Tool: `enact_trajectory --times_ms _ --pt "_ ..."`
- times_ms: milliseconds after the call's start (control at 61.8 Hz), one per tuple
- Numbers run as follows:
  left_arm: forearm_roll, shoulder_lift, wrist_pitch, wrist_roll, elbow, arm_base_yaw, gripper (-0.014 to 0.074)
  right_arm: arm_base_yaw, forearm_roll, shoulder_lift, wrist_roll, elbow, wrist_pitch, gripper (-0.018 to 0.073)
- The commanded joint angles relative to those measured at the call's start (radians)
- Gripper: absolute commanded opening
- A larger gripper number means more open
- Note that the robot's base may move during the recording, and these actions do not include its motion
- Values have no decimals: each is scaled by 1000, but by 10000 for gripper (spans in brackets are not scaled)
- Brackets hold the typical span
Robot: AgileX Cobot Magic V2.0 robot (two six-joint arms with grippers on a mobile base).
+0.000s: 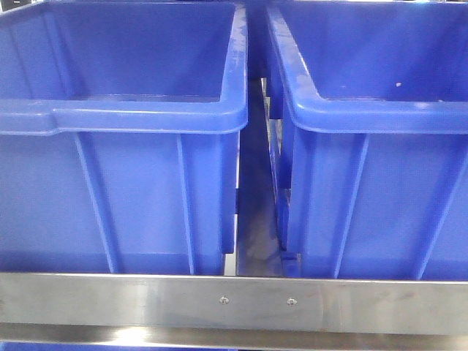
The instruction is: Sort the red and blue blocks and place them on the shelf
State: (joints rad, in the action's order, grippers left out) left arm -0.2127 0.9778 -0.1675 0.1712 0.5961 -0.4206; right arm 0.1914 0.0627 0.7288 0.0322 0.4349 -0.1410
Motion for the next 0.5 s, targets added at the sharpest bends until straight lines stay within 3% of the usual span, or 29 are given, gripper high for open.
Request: enact_trajectory --times_ms 0,210,308,486 --pt "-5 70 -115 -1 59 -29 125 0 -8 43 4 42 -179 49" --pt "-5 165 -115 -1 80 -35 160 0 -8 96 4 42 -209 59" --pt "-5 165 -113 -1 80 -35 295 0 -8 106 5 42 -213 152" --pt "-12 165 -106 -3 80 -35 593 0 -9 107 5 42 -248 454"
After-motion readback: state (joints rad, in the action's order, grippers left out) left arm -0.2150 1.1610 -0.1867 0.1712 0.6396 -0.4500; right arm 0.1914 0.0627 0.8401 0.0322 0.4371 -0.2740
